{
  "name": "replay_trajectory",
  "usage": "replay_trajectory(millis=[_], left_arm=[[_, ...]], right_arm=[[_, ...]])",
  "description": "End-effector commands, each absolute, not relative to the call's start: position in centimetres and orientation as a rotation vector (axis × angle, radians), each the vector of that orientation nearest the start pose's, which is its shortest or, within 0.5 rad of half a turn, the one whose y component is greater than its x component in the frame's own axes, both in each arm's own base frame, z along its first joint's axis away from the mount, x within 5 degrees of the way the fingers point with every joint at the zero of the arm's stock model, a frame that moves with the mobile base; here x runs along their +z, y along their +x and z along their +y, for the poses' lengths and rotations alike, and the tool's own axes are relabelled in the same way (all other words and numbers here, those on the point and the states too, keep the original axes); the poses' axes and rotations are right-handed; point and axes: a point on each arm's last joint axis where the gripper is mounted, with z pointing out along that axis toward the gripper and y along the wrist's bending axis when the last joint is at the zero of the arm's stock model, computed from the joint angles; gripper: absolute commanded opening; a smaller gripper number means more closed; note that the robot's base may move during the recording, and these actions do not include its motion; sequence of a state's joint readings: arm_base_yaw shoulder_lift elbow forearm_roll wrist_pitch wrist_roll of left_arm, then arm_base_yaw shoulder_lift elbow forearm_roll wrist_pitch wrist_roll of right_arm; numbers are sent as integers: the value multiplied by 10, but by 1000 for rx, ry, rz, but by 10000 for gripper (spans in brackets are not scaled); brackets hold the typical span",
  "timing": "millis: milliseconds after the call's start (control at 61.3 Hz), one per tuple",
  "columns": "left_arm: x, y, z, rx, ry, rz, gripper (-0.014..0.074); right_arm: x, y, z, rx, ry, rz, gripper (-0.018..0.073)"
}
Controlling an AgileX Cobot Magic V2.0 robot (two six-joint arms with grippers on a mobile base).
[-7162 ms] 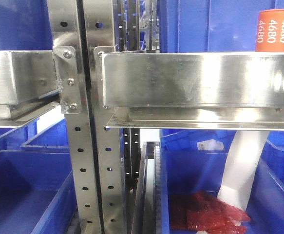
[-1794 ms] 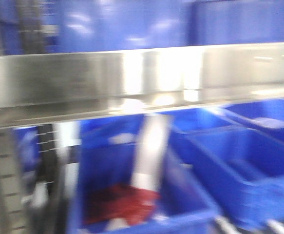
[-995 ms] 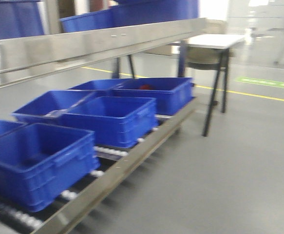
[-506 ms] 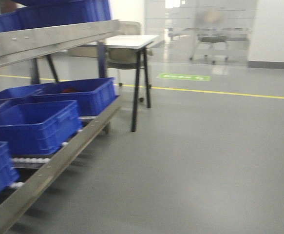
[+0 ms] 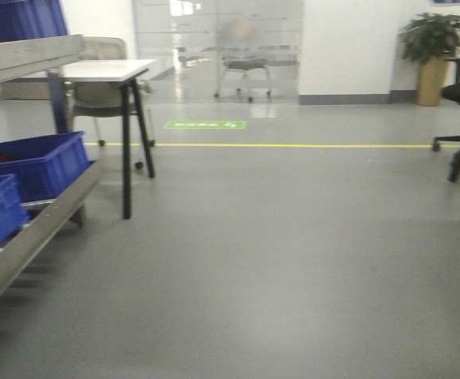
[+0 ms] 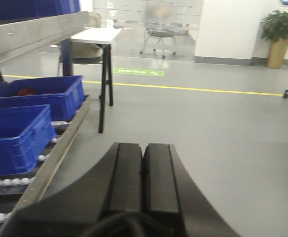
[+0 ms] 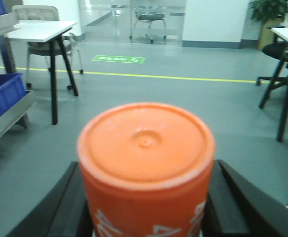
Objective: Grab orange capacitor from left shelf to right conveyor
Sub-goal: 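Drive the base to the red conveyor holding the cylinder in the right gripper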
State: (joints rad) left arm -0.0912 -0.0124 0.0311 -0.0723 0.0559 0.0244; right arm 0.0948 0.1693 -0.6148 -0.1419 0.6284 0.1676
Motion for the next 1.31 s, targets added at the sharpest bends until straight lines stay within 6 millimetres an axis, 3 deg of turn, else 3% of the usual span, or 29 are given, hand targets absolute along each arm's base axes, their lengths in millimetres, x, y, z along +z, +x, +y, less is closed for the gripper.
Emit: replay_trajectory(millis=[0, 1289], left_arm=[[208, 55, -5, -118, 33, 1457, -127], [208, 55, -5, -118, 33, 1457, -127]], right_arm=[[363, 23, -5, 36, 12, 1559, 37], [363, 23, -5, 36, 12, 1559, 37]])
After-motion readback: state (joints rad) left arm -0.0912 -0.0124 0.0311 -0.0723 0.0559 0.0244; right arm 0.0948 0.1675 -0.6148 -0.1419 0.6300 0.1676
